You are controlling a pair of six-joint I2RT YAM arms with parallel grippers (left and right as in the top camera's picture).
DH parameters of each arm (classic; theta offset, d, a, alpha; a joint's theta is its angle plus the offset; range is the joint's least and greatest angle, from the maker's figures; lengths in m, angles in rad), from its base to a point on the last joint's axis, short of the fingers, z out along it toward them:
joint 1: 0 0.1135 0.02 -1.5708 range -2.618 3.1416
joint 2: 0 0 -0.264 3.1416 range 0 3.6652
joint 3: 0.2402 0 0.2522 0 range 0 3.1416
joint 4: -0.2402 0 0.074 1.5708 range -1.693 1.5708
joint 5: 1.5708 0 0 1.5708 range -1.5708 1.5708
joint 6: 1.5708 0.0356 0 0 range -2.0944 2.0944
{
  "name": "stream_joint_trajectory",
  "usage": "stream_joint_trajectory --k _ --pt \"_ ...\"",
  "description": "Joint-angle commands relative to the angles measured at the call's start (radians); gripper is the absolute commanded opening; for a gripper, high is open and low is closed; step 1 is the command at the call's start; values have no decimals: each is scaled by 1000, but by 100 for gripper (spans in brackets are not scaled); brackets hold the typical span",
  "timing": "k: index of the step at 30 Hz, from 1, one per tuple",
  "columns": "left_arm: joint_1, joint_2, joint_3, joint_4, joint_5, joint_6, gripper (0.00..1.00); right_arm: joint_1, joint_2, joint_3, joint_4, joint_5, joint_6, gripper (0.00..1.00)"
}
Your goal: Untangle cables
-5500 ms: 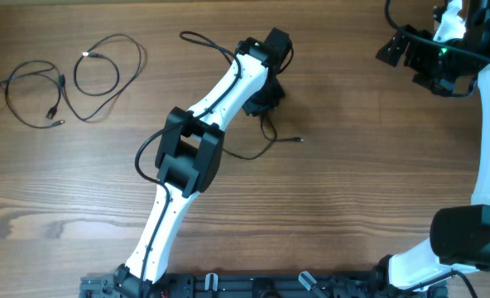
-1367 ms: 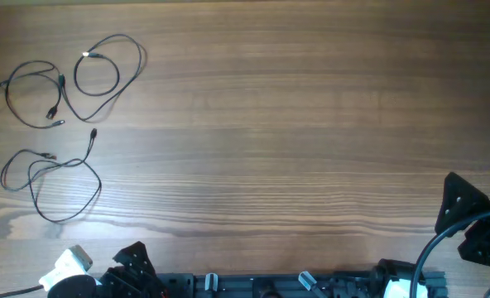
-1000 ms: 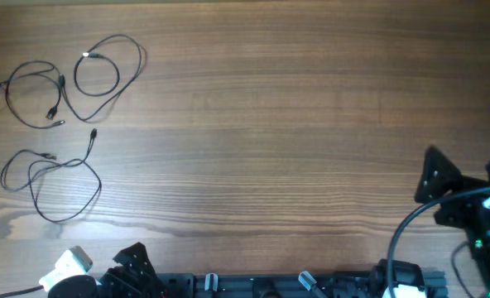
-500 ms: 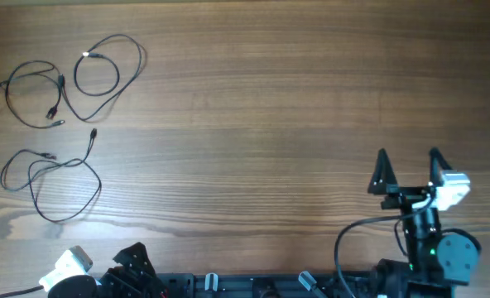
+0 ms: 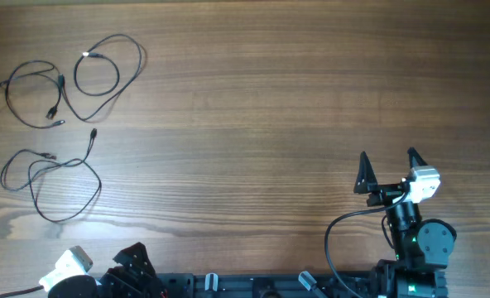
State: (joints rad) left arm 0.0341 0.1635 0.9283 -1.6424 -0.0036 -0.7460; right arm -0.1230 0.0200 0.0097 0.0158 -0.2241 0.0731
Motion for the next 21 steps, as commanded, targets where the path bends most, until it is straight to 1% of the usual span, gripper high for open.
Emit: stream_joint_trajectory --k 1,9,11,21 --pt "-4 -5 -3 2 -17 -2 100 5 -16 -5 2 23 -29 100" --pt "-4 -5 -3 2 -17 -2 100 5 -16 -5 -6 106 -50 100" --pt "-4 -5 -3 2 -17 -2 100 5 -17 -5 -6 105 -73 100" --pt "-4 -5 -3 2 -17 -2 100 5 -15 -5 -7 105 -72 100"
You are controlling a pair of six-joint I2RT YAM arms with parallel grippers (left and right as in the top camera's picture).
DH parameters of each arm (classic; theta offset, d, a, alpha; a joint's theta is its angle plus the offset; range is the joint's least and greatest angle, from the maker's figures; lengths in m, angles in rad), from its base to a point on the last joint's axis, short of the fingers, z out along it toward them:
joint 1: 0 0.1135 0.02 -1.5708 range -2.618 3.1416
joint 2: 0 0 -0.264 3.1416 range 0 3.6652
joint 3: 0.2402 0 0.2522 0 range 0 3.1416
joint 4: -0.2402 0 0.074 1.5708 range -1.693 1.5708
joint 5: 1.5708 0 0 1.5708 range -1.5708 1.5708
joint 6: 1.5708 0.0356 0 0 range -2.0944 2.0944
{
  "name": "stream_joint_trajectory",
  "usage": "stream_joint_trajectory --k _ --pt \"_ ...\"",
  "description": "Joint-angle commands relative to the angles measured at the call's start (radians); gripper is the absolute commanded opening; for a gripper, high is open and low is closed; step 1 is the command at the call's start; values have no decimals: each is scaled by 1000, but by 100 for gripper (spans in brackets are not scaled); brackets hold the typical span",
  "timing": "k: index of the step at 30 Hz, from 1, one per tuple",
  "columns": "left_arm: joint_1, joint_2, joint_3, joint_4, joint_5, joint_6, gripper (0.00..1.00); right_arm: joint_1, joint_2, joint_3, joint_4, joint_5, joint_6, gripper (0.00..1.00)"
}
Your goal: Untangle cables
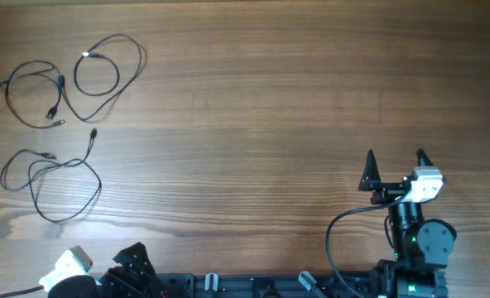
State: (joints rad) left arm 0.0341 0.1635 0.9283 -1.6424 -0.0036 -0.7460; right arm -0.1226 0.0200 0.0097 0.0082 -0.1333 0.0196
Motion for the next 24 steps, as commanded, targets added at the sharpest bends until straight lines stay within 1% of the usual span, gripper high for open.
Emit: stream_joint_trajectory --k 1,10,12,14,17,18,22,24 --pt "-4 -5 -3 2 -17 -2 100 5 -15 -5 0 14 -19 100" --pt "-7 -21 -8 16 -28 -2 100 5 -15 -5 0 14 -19 100" --pt "-22 -35 -8 155 47 -2 100 5 -15 -5 0 14 -19 100" --pt "-30 -77 -12 294 59 -1 100 5 -15 -5 0 14 -19 100" --pt "-29 -137 -54 360 58 10 100 5 -15 -5 0 14 -18 100" --pt "-29 -154 -79 411 55 27 100 5 -15 -5 0 14 -19 100" --pt "-30 -159 -226 704 66 269 100 5 -15 -5 0 14 -19 100" --pt "-30 -159 -322 821 66 328 100 5 -15 -5 0 14 -19 100"
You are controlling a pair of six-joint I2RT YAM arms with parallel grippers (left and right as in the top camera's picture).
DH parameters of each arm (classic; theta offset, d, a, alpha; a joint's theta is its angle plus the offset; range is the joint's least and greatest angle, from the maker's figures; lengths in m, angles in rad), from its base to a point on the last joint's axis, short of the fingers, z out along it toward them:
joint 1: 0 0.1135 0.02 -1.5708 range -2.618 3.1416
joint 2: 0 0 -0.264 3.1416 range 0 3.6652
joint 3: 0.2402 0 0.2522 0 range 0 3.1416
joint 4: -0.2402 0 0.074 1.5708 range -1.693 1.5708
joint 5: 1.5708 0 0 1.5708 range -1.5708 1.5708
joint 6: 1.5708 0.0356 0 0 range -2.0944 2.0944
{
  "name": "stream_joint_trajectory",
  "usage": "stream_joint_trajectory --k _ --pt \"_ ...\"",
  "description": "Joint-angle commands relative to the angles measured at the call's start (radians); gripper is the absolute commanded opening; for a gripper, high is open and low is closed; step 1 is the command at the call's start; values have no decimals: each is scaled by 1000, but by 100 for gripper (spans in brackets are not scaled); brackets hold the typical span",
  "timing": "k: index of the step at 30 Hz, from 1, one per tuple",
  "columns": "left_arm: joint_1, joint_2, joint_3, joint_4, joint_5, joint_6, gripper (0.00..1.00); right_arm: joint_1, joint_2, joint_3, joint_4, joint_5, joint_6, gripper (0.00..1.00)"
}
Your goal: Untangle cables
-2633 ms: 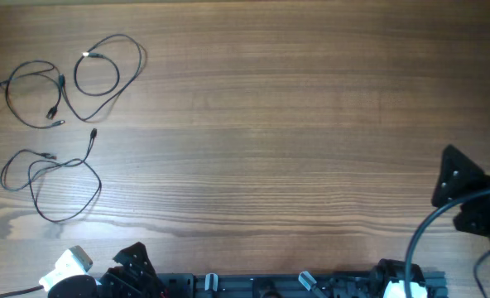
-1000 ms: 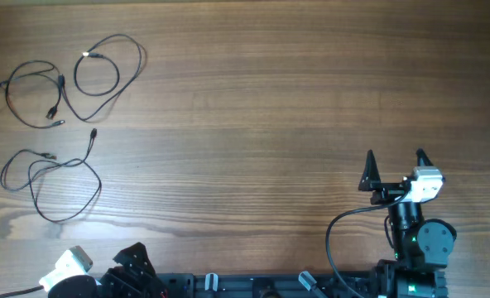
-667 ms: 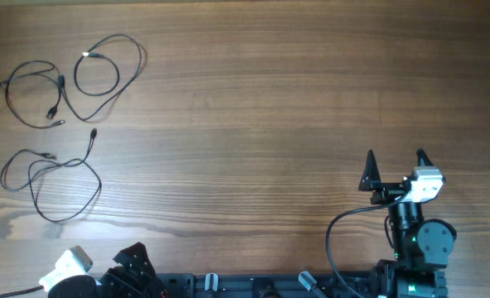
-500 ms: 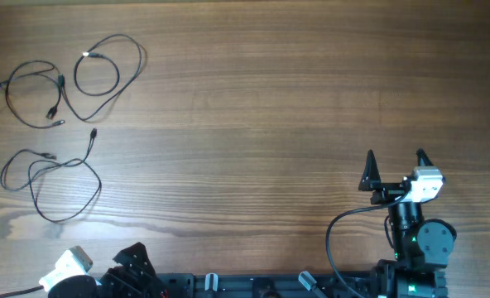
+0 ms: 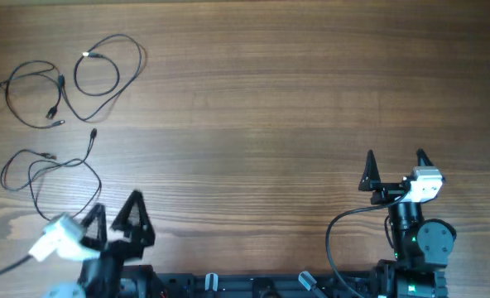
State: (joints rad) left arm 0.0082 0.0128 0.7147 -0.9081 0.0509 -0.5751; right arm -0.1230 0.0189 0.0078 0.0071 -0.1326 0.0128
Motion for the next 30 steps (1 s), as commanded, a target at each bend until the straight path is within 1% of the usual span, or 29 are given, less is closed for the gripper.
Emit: stream_joint_trajectory --k 1,4,8,11,14,17,18,19,20,22,25,27,30 --pt "-4 -9 -164 152 12 157 100 5 -14 -3 2 14 -12 100" --pt "-4 -9 -316 348 35 156 100 5 -14 -3 2 14 -12 100" --pt "-4 -9 -478 558 36 156 100 5 -14 -3 2 14 -12 100" --pt "-6 -9 -565 666 42 158 100 5 -14 -3 2 14 -12 100" --pt "-6 -9 -637 753 42 226 100 5 -14 -3 2 14 -12 100" --pt "-6 -9 -690 801 42 241 100 5 -14 -3 2 14 -12 100" --pt "-9 -9 -699 827 63 293 100 5 -14 -3 2 14 -12 100" --pt "-17 -9 -708 846 98 390 100 5 -14 -3 2 14 -12 100" --pt "-27 -9 -708 845 114 451 100 5 -14 -3 2 14 -12 100" --pt "-42 -9 -708 845 116 531 100 5 -14 -3 2 14 -12 100" --pt "-42 -9 -708 844 123 554 100 5 -14 -3 2 14 -12 100" --pt "-42 -9 -708 845 129 602 100 5 -14 -3 2 14 -12 100" --pt "-42 -9 -708 847 127 590 100 5 -14 -3 2 14 -12 100"
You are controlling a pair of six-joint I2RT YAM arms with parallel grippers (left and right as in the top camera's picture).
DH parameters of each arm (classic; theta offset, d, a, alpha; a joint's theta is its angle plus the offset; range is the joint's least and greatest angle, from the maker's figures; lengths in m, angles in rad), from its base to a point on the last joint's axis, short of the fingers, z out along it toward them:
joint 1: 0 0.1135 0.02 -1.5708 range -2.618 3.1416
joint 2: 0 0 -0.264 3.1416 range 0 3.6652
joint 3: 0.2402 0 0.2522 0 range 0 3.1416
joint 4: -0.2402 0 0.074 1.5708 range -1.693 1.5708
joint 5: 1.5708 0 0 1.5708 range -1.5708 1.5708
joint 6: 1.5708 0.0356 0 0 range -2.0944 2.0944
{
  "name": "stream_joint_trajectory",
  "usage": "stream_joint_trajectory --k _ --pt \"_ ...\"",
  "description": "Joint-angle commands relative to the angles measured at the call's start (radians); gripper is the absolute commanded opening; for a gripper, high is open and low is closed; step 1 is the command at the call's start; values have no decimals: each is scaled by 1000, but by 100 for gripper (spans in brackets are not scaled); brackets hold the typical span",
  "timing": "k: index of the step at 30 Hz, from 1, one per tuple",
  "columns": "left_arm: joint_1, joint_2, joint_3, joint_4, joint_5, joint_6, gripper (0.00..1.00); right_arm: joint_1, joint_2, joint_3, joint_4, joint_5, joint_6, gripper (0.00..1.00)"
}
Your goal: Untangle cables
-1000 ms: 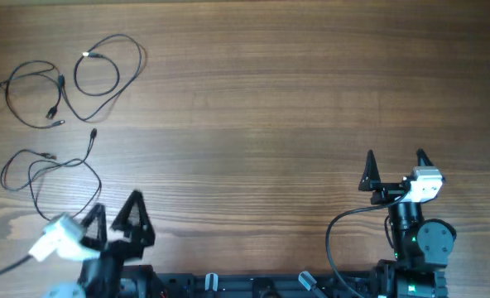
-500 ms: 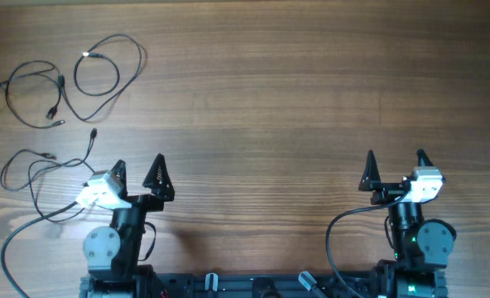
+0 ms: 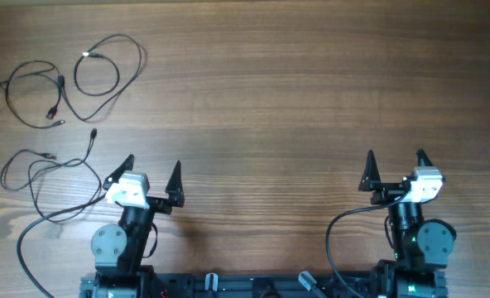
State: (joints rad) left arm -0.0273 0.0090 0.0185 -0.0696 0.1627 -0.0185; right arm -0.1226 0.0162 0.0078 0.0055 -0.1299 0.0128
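Thin black cables lie at the far left of the wooden table. One bundle (image 3: 71,79) at the top left makes several overlapping loops with small plugs. A second cable (image 3: 50,178) lies below it in loose loops. My left gripper (image 3: 150,172) stands open just right of that lower cable, its left fingertip close to the loop's edge. Far to the right, my right gripper (image 3: 396,161) is open over bare wood, holding nothing.
The table's near edge carries the arm bases (image 3: 117,248) and a black mounting rail (image 3: 253,285). Each arm's own black lead (image 3: 340,228) curls beside its base.
My left gripper has come up from the near left edge and now stands open beside the lower cable. The right arm and the cables have not moved.
At first my left arm was folded at the near edge and my right gripper stood open at the right. The right gripper then shifted slightly right and nearer and stayed. The left gripper then appeared near the edge, and now is beside the lower cable.
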Motion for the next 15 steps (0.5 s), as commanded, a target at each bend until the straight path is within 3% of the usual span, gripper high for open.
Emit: stream_joint_trajectory --k 1,15 --pt "-6 -5 -12 9 16 34 100 5 -11 -3 3 11 -12 100" --pt "27 -5 -12 10 16 34 100 5 -11 -3 3 11 -12 100"
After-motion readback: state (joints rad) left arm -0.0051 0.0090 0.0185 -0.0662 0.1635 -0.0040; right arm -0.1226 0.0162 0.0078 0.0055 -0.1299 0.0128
